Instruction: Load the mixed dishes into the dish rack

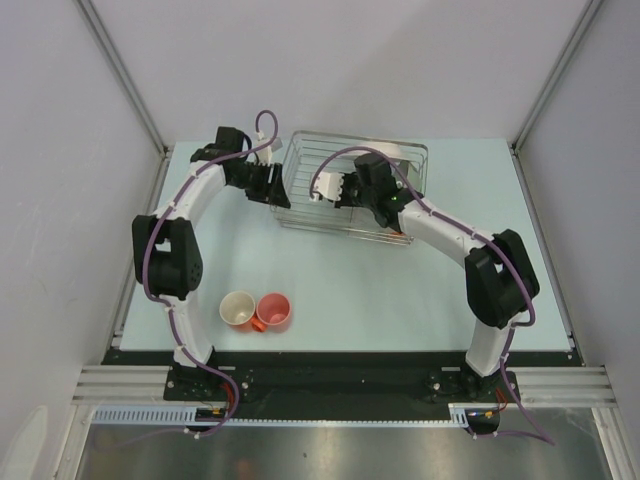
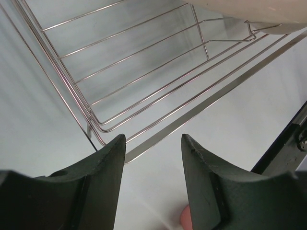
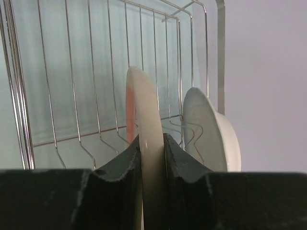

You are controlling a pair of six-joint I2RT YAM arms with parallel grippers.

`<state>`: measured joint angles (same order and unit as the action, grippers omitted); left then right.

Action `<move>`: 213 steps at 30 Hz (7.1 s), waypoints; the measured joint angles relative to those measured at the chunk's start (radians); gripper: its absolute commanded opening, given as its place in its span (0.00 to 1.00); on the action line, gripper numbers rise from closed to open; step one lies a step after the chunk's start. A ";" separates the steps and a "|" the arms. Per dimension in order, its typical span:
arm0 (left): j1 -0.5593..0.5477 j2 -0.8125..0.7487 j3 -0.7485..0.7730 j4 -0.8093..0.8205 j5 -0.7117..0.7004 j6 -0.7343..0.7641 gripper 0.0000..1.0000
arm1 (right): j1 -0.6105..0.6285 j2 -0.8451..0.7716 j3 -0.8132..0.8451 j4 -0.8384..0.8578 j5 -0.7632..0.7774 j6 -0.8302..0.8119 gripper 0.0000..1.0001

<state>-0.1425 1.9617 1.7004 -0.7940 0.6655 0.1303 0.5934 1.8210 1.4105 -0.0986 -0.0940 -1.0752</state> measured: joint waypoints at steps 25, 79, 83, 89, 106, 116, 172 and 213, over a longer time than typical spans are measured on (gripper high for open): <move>-0.003 0.000 -0.040 0.009 0.006 -0.001 0.54 | 0.001 -0.301 -0.233 -0.087 0.064 0.266 1.00; -0.062 -0.311 -0.024 -0.189 -0.088 0.151 0.68 | 0.077 -0.568 -0.446 -0.038 0.192 0.747 1.00; -0.023 -0.477 -0.147 -0.234 -0.126 0.263 0.62 | 0.124 -0.564 -0.410 -0.054 0.261 0.773 1.00; 0.077 -0.748 -0.463 -0.349 -0.217 0.476 0.57 | 0.210 -0.536 -0.383 -0.057 0.376 0.780 1.00; 0.104 -0.734 -0.812 -0.256 -0.273 0.578 0.47 | 0.253 -0.516 -0.384 -0.070 0.449 0.829 1.00; 0.105 -0.630 -0.908 -0.108 -0.307 0.581 0.00 | 0.260 -0.515 -0.384 -0.074 0.431 0.905 1.00; 0.050 -1.030 -0.661 0.674 0.057 0.285 0.01 | 0.176 0.112 -0.156 1.332 -0.647 2.863 0.62; 0.026 -1.093 -0.739 0.721 -0.018 0.421 0.63 | 0.223 0.232 -0.036 1.477 -0.760 3.026 0.00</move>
<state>-0.1165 0.8692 0.9611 -0.0727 0.6472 0.5510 0.8162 2.0525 1.3746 1.3785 -0.8543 1.9511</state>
